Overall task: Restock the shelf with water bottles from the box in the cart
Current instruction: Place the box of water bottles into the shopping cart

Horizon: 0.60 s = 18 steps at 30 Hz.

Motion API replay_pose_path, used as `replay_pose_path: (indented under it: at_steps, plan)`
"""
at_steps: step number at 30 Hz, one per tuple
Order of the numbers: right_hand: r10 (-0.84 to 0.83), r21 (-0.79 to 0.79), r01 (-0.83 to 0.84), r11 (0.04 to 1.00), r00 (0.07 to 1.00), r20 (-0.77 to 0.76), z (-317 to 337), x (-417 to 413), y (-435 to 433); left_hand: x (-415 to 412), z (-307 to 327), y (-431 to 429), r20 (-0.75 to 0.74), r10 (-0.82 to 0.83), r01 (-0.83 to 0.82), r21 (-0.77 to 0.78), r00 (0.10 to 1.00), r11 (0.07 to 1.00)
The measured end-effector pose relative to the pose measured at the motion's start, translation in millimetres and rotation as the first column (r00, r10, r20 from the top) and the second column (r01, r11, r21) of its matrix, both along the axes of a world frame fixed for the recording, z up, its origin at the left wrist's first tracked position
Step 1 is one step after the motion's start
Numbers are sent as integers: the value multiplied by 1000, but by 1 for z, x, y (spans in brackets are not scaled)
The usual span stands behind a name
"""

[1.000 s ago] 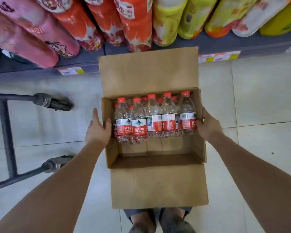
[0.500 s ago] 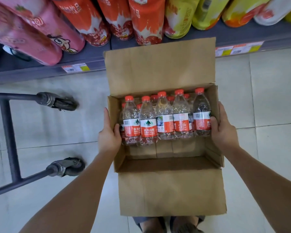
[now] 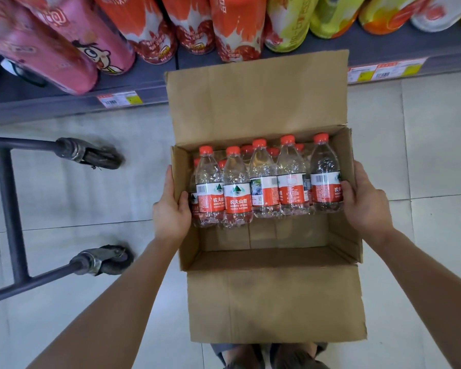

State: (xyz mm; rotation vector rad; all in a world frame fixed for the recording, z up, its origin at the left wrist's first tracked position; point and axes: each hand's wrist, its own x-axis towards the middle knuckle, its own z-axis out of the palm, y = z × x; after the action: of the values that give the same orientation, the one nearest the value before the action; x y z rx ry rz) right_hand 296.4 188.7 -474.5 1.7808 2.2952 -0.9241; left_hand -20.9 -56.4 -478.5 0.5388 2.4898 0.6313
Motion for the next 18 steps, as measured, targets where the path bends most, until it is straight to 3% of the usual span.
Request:
replay_pose_path:
  at_steps: [9,18]
  plan:
    - [-33,-39,33,999,999,-2,30,5,-21,-4,33,-12,16,-32,32,-15,999,999]
    - [-8,-25,8,1000,1000,-4,143,12,-27,7,145,-23,33,-30,30,3,999,1000]
